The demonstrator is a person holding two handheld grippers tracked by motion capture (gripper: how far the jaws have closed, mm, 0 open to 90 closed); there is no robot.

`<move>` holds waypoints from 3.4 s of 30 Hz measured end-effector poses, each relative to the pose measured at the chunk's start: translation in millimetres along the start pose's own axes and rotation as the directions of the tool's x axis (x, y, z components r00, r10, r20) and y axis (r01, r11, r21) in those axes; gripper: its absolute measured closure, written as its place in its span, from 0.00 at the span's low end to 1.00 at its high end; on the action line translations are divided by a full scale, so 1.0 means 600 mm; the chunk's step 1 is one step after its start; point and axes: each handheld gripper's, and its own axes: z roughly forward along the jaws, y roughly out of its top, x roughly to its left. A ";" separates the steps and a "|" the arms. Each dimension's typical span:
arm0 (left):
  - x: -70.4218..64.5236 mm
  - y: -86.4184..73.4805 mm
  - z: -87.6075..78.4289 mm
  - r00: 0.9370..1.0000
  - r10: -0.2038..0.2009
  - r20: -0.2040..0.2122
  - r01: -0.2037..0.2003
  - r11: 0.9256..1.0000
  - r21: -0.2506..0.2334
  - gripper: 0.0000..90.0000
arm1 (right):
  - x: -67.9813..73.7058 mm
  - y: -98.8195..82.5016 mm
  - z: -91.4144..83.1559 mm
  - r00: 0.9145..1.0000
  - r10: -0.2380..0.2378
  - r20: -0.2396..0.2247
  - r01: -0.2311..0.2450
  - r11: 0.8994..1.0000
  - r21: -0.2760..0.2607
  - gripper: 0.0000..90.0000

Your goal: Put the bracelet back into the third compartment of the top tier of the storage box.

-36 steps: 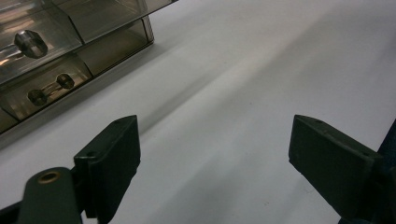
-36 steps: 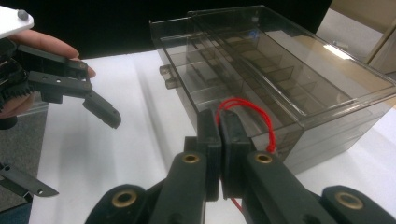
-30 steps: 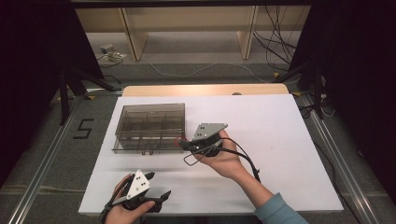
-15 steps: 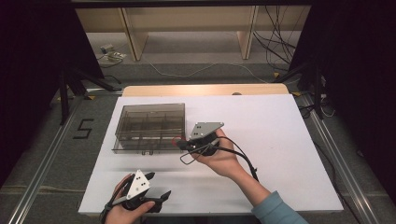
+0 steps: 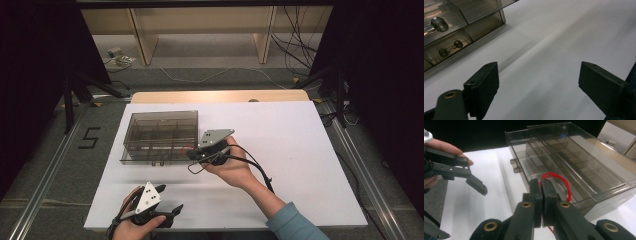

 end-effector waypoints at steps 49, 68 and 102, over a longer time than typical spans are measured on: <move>0.000 0.000 -0.001 1.000 0.004 0.001 -0.004 1.000 -0.004 0.18 | 0.000 0.027 0.054 0.999 0.005 -0.036 -0.004 0.999 0.044 0.98; 0.000 0.000 -0.001 1.000 0.004 0.003 -0.004 1.000 -0.004 0.19 | -0.009 0.023 0.069 0.999 0.029 -0.038 -0.026 0.997 0.072 0.98; 0.000 0.000 -0.001 1.000 0.010 0.007 -0.010 1.000 -0.003 0.19 | -0.021 0.017 0.086 0.998 0.056 -0.021 -0.054 0.992 0.111 0.98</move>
